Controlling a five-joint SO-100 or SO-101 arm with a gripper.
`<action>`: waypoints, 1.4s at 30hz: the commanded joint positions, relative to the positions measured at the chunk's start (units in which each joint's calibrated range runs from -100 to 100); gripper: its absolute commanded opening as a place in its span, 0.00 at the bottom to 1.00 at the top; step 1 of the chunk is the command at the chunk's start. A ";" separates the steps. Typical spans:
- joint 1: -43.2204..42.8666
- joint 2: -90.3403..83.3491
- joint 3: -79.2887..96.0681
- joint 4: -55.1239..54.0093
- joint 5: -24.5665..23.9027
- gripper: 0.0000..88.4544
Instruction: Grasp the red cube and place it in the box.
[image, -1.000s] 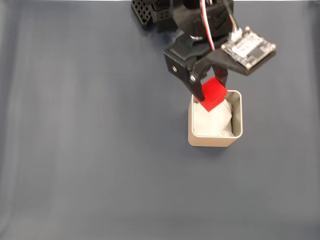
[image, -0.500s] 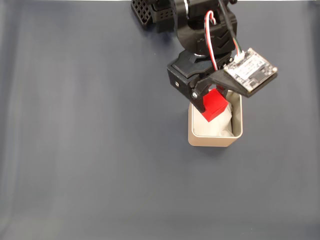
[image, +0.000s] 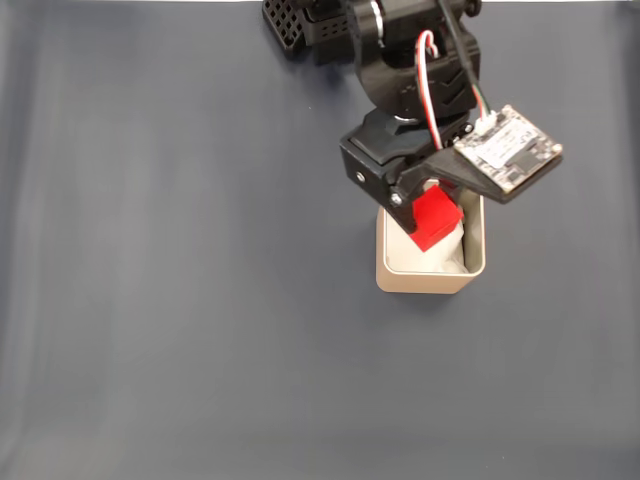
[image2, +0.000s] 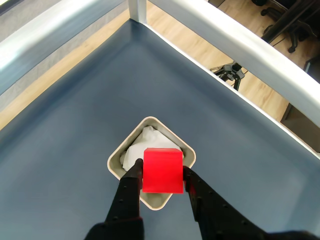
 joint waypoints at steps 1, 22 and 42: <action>-0.13 -0.26 -3.17 -0.71 -0.49 0.01; 0.51 0.44 -8.65 7.89 -1.42 0.40; 0.51 -0.61 -8.01 6.17 -2.74 0.45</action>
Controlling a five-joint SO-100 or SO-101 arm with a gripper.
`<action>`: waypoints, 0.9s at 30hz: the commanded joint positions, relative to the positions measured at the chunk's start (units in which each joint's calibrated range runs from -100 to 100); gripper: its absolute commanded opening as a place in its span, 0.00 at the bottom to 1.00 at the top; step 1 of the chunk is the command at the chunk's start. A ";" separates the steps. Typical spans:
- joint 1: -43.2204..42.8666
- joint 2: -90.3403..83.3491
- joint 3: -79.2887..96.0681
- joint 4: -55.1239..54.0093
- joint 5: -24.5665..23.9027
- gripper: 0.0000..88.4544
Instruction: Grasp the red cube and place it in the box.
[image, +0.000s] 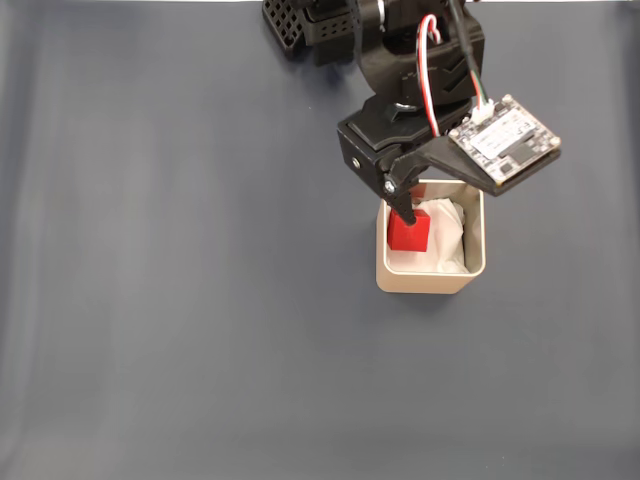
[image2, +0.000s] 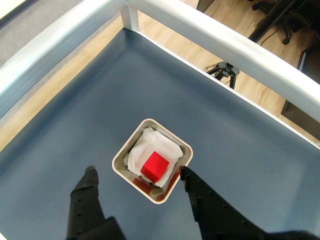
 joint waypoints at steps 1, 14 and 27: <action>0.43 -1.65 -2.19 -1.05 -0.39 0.45; 2.21 -4.78 4.20 -10.88 -0.59 0.31; 8.47 -10.52 10.41 -14.07 -0.98 0.03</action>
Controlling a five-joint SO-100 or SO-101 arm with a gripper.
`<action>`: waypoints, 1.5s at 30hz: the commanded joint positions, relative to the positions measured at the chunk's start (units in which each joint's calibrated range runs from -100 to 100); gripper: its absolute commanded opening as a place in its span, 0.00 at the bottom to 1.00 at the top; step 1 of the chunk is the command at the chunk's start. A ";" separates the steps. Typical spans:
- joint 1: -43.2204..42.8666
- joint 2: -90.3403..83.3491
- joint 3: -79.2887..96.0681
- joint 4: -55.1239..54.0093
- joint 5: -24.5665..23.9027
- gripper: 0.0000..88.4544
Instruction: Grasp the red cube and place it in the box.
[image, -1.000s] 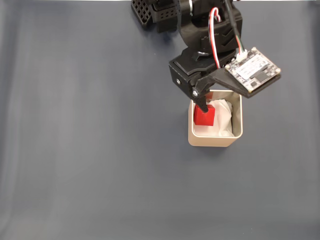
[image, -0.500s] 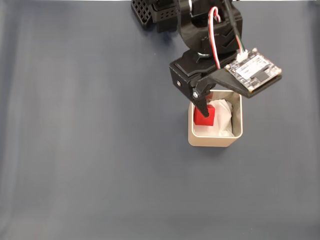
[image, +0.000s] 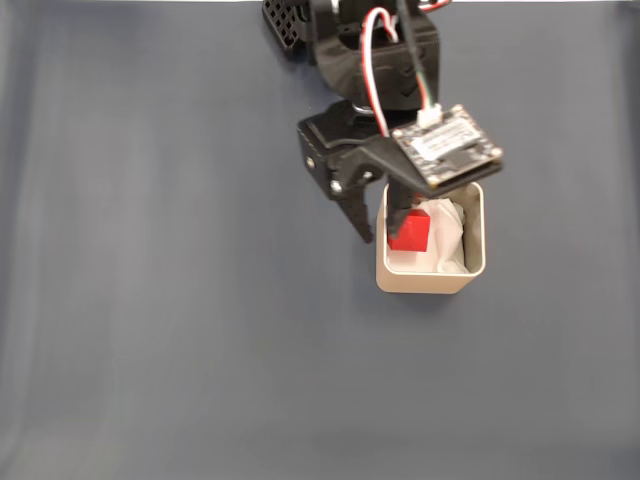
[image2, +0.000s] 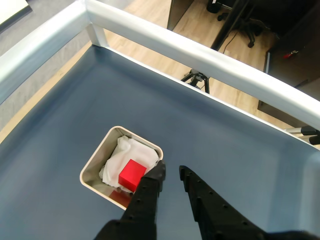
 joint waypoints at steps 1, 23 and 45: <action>2.19 -3.76 1.05 -1.49 -0.68 0.00; 12.94 -35.78 35.74 -3.29 -1.56 0.00; 14.44 -53.87 63.76 -6.56 -1.27 0.00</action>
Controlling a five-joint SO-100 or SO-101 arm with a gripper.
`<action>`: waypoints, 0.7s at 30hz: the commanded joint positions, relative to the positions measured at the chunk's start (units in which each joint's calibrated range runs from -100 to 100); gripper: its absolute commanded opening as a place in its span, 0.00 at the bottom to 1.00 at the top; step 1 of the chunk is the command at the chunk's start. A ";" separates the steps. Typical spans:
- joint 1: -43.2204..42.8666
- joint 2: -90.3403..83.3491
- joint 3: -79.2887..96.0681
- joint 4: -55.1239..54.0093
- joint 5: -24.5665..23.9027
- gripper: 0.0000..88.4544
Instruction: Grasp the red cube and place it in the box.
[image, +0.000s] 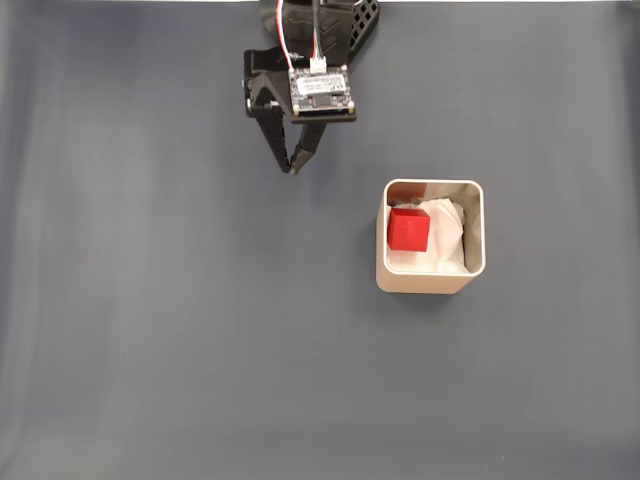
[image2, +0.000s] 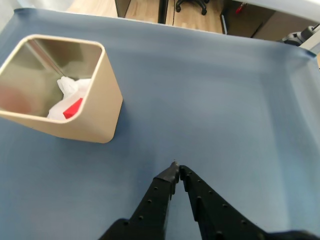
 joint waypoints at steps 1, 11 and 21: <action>-0.01 -2.12 2.22 -0.95 0.15 0.00; -4.43 -7.25 10.25 0.03 -2.05 0.00; -4.35 -11.16 15.64 5.27 -2.59 0.00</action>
